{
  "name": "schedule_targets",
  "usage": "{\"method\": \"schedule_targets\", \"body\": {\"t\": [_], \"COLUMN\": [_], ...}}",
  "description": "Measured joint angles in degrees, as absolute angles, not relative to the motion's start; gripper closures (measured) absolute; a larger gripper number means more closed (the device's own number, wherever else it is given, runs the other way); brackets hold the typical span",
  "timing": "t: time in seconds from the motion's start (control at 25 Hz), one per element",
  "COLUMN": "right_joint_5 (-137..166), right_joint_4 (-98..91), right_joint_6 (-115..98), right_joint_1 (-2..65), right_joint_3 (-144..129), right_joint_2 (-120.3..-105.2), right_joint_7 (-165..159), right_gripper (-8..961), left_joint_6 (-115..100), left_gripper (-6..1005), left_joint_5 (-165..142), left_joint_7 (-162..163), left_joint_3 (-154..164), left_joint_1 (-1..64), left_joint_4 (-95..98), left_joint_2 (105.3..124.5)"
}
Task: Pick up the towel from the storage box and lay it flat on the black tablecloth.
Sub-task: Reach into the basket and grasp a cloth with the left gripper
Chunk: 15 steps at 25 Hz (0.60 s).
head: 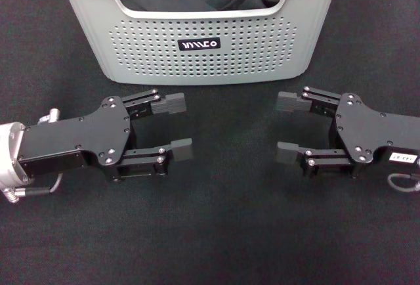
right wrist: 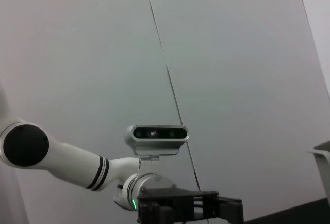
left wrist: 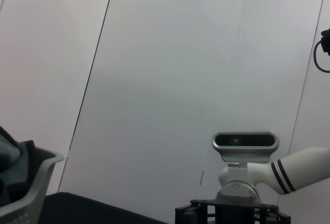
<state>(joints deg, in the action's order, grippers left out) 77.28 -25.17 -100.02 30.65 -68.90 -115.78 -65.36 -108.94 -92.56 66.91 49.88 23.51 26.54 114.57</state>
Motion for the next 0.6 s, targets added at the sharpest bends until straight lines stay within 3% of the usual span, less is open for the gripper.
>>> {"method": "schedule_targets", "body": {"t": [0.6], "right_joint_5": [77.32], "right_joint_4": [-24.34], "right_joint_6": [-99.87], "right_joint_1": [30.68], "right_joint_3": [-68.99], "right_joint_2": [-115.75], "right_joint_7": [-65.09], "right_gripper": [98], "left_joint_6": [-108.88], "left_gripper": [210], "left_joint_5": [-92.56], "left_joint_7": [66.36], "left_joint_3": [50.01], "left_joint_1": [23.46], "left_joint_4": [26.45], "left_joint_2": [114.60]}}
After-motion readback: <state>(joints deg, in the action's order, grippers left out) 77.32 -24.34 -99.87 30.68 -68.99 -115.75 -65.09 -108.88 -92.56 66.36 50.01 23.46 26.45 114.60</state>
